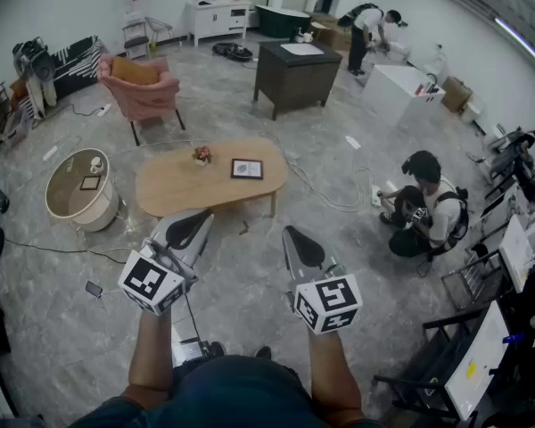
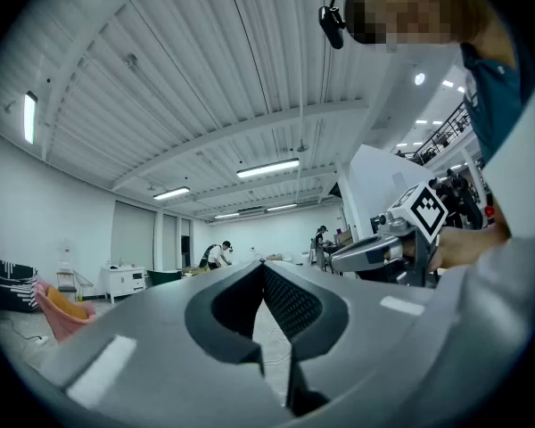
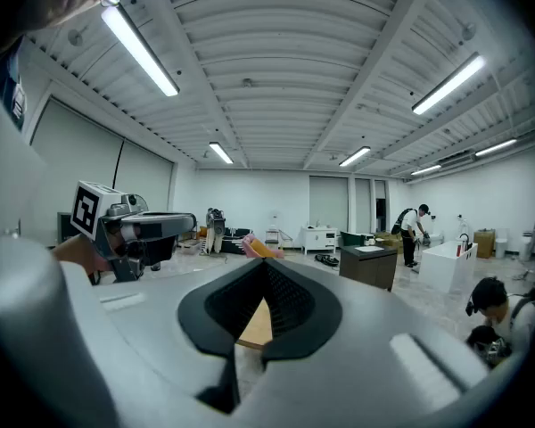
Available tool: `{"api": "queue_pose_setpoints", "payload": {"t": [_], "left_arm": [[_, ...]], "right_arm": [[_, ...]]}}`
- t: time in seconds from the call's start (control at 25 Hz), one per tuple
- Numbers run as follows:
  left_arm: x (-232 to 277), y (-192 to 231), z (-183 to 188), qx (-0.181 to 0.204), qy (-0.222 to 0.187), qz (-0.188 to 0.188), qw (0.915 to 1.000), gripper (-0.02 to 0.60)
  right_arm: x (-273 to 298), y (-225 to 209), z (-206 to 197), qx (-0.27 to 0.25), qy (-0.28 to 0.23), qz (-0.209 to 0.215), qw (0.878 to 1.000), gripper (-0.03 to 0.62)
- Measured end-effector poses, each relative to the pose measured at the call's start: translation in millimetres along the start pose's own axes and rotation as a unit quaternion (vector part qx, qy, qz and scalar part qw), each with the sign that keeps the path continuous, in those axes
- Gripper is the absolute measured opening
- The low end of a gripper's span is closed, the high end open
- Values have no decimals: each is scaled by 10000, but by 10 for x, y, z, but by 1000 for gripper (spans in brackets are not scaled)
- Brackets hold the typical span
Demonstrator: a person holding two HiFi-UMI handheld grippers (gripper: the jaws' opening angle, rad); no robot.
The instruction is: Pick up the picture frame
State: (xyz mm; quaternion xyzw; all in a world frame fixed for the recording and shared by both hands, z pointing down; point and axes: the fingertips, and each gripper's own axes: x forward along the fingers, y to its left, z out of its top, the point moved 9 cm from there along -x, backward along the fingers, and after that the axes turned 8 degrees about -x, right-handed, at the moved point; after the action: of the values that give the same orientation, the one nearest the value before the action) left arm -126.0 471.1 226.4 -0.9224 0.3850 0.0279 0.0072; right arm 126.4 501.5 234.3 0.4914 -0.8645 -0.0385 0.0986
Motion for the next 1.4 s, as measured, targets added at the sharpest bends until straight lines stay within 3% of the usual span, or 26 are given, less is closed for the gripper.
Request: {"api": "queue_pose_setpoints", "payload": {"t": [0.64,0.84,1.12,1.4], "left_arm": [[-120,97,20,-116,-40,-87,9999,-5],[-167,195,-7,-180,-21,-135,9997,-5],[-246,468,-112,-160,-233,-353,9990,-5],[-100,562,-163,-337,-68,-345,9988,-5]], "right_arm": [[92,128,13,-3,43,-21,10000,8],[182,254,-3,76,21,241,9997,9],[309,444,-58,257,-49,8,9997,11],[426,330,-102,297,0,-71,9995,11]]}}
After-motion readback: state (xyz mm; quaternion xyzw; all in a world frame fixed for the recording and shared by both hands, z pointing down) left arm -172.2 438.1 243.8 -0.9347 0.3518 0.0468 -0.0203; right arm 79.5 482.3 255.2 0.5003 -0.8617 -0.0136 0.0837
